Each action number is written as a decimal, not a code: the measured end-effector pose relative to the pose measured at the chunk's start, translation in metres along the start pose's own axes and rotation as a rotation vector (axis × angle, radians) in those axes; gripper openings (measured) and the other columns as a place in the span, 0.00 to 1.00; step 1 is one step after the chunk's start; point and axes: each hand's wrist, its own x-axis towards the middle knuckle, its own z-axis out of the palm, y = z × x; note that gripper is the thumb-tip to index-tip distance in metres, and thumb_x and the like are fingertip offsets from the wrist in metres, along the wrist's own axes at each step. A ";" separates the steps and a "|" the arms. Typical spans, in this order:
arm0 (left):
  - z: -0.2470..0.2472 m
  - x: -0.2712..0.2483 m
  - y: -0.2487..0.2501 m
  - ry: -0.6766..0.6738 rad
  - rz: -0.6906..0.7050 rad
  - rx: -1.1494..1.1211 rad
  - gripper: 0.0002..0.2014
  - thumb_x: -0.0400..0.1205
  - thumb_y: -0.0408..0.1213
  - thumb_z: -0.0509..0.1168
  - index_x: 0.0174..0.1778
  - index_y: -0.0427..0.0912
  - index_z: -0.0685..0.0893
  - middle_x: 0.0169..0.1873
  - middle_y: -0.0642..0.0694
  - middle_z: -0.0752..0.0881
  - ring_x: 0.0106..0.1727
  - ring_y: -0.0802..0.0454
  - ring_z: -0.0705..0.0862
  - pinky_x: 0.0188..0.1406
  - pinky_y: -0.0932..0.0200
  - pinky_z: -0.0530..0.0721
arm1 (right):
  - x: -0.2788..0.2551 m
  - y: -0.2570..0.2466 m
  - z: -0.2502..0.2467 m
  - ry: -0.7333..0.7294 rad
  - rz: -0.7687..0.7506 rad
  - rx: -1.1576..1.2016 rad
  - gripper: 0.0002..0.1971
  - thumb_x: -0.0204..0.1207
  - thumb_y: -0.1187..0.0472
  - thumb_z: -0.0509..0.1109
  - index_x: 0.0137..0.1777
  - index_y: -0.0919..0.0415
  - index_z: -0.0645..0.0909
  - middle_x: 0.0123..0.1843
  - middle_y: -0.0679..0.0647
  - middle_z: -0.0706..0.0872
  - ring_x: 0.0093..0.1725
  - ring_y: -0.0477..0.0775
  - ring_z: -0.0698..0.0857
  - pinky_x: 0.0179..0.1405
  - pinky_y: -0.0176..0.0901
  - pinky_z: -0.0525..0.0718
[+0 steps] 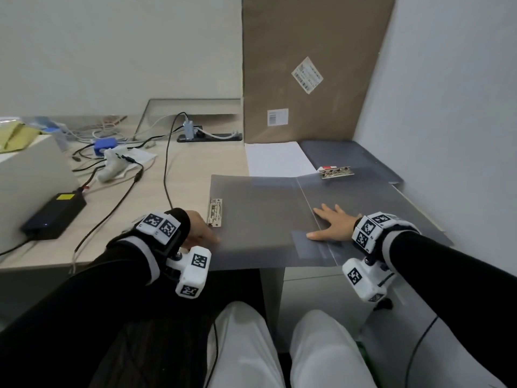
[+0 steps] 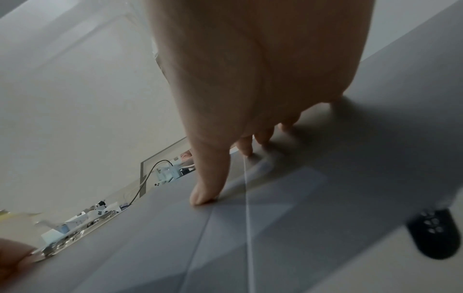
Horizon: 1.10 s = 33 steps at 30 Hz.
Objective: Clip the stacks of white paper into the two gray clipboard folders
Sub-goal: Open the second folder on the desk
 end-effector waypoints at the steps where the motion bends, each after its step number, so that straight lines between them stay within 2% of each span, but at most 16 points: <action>1: 0.001 -0.001 0.001 -0.006 -0.009 0.037 0.15 0.67 0.41 0.79 0.28 0.38 0.80 0.14 0.47 0.77 0.21 0.50 0.73 0.25 0.65 0.71 | -0.004 0.004 0.001 -0.005 0.003 0.002 0.45 0.74 0.35 0.63 0.84 0.47 0.43 0.86 0.46 0.39 0.85 0.55 0.37 0.80 0.64 0.43; 3: 0.004 -0.003 0.003 0.010 -0.015 0.056 0.17 0.64 0.42 0.81 0.30 0.38 0.79 0.20 0.44 0.80 0.25 0.48 0.77 0.31 0.62 0.76 | -0.011 0.013 0.006 -0.004 0.005 0.012 0.45 0.75 0.35 0.63 0.84 0.47 0.43 0.86 0.45 0.39 0.85 0.54 0.38 0.80 0.63 0.44; 4: 0.006 -0.004 0.005 0.030 -0.006 0.055 0.18 0.63 0.41 0.81 0.36 0.38 0.79 0.27 0.42 0.83 0.30 0.45 0.82 0.36 0.58 0.79 | -0.014 0.017 0.010 0.000 0.007 0.020 0.45 0.75 0.35 0.63 0.84 0.47 0.42 0.86 0.45 0.39 0.85 0.54 0.38 0.81 0.63 0.44; 6: 0.009 -0.006 0.008 0.091 -0.001 0.065 0.28 0.63 0.41 0.81 0.55 0.40 0.77 0.48 0.37 0.85 0.47 0.41 0.85 0.48 0.52 0.83 | -0.021 0.025 0.017 0.002 0.011 0.045 0.45 0.75 0.35 0.62 0.85 0.48 0.41 0.86 0.46 0.39 0.85 0.55 0.38 0.81 0.61 0.44; 8: 0.010 -0.009 0.011 0.168 0.039 0.077 0.46 0.60 0.46 0.81 0.73 0.45 0.69 0.66 0.37 0.78 0.58 0.41 0.81 0.57 0.52 0.82 | -0.026 0.033 0.024 -0.003 0.008 0.078 0.46 0.75 0.35 0.62 0.85 0.50 0.41 0.86 0.48 0.39 0.85 0.57 0.38 0.81 0.59 0.44; 10: 0.012 -0.011 0.016 0.217 0.094 0.089 0.53 0.54 0.51 0.81 0.77 0.50 0.67 0.74 0.39 0.71 0.69 0.39 0.77 0.66 0.46 0.80 | -0.032 0.043 0.028 -0.008 0.006 0.108 0.48 0.74 0.35 0.64 0.85 0.50 0.40 0.86 0.49 0.38 0.85 0.58 0.37 0.82 0.57 0.43; 12: 0.017 -0.015 0.022 0.216 0.173 0.070 0.47 0.63 0.46 0.81 0.78 0.50 0.67 0.77 0.39 0.67 0.76 0.39 0.71 0.74 0.45 0.74 | -0.039 0.055 0.028 -0.018 0.013 0.113 0.48 0.74 0.36 0.65 0.85 0.49 0.40 0.86 0.48 0.38 0.85 0.57 0.37 0.82 0.57 0.43; 15: 0.027 -0.018 0.031 0.154 0.274 0.039 0.41 0.70 0.38 0.77 0.79 0.48 0.66 0.79 0.40 0.67 0.81 0.44 0.65 0.79 0.49 0.65 | -0.049 0.074 0.024 -0.045 0.024 0.127 0.48 0.73 0.38 0.67 0.84 0.49 0.41 0.86 0.47 0.39 0.85 0.55 0.37 0.82 0.55 0.43; 18: 0.040 -0.016 0.039 0.092 0.324 0.067 0.41 0.72 0.37 0.76 0.80 0.49 0.66 0.80 0.41 0.66 0.81 0.45 0.63 0.79 0.53 0.63 | -0.054 0.089 0.017 -0.066 0.029 0.121 0.47 0.74 0.40 0.68 0.85 0.49 0.43 0.87 0.48 0.41 0.85 0.55 0.39 0.84 0.53 0.44; 22: 0.049 -0.014 0.044 0.062 0.342 0.214 0.41 0.73 0.41 0.75 0.81 0.48 0.62 0.79 0.44 0.68 0.80 0.46 0.66 0.76 0.57 0.63 | -0.052 0.085 0.006 -0.013 0.040 0.102 0.44 0.74 0.43 0.69 0.84 0.55 0.52 0.86 0.52 0.53 0.85 0.53 0.54 0.82 0.45 0.52; 25: 0.044 -0.012 0.045 0.035 0.329 0.191 0.44 0.72 0.40 0.76 0.82 0.48 0.61 0.78 0.43 0.70 0.79 0.47 0.68 0.76 0.59 0.63 | -0.043 0.064 -0.007 0.080 -0.012 0.099 0.41 0.75 0.46 0.71 0.83 0.60 0.56 0.84 0.54 0.61 0.83 0.53 0.62 0.79 0.40 0.58; 29: 0.033 -0.011 0.045 -0.052 0.328 0.192 0.53 0.62 0.43 0.78 0.82 0.48 0.58 0.76 0.44 0.72 0.79 0.48 0.67 0.80 0.57 0.61 | -0.018 0.028 -0.019 0.096 -0.090 0.087 0.42 0.74 0.46 0.71 0.83 0.59 0.56 0.84 0.53 0.61 0.83 0.53 0.61 0.79 0.41 0.58; 30: 0.033 -0.012 0.046 -0.057 0.336 0.216 0.49 0.65 0.41 0.78 0.81 0.48 0.61 0.72 0.47 0.74 0.78 0.51 0.68 0.77 0.61 0.63 | -0.011 0.019 -0.018 0.082 -0.099 0.077 0.43 0.73 0.45 0.71 0.83 0.58 0.55 0.85 0.53 0.59 0.83 0.53 0.60 0.80 0.42 0.56; 31: 0.032 -0.010 0.046 -0.056 0.361 0.234 0.40 0.70 0.36 0.77 0.77 0.48 0.67 0.66 0.52 0.77 0.73 0.55 0.69 0.70 0.70 0.66 | -0.004 0.011 -0.017 0.060 -0.102 0.052 0.45 0.73 0.43 0.71 0.84 0.57 0.53 0.85 0.53 0.56 0.84 0.55 0.56 0.81 0.45 0.54; 32: 0.032 -0.014 0.047 -0.060 0.385 0.261 0.29 0.74 0.30 0.74 0.69 0.51 0.73 0.57 0.56 0.77 0.67 0.59 0.68 0.57 0.79 0.69 | 0.001 0.003 -0.016 0.034 -0.098 0.015 0.46 0.73 0.41 0.70 0.84 0.54 0.51 0.86 0.52 0.53 0.85 0.57 0.52 0.83 0.49 0.51; 33: 0.032 -0.018 0.049 -0.078 0.404 0.271 0.24 0.76 0.27 0.72 0.61 0.54 0.74 0.50 0.59 0.76 0.63 0.60 0.67 0.44 0.85 0.70 | 0.005 -0.003 -0.014 0.007 -0.092 -0.022 0.47 0.72 0.39 0.70 0.85 0.51 0.48 0.87 0.52 0.49 0.86 0.59 0.47 0.83 0.53 0.48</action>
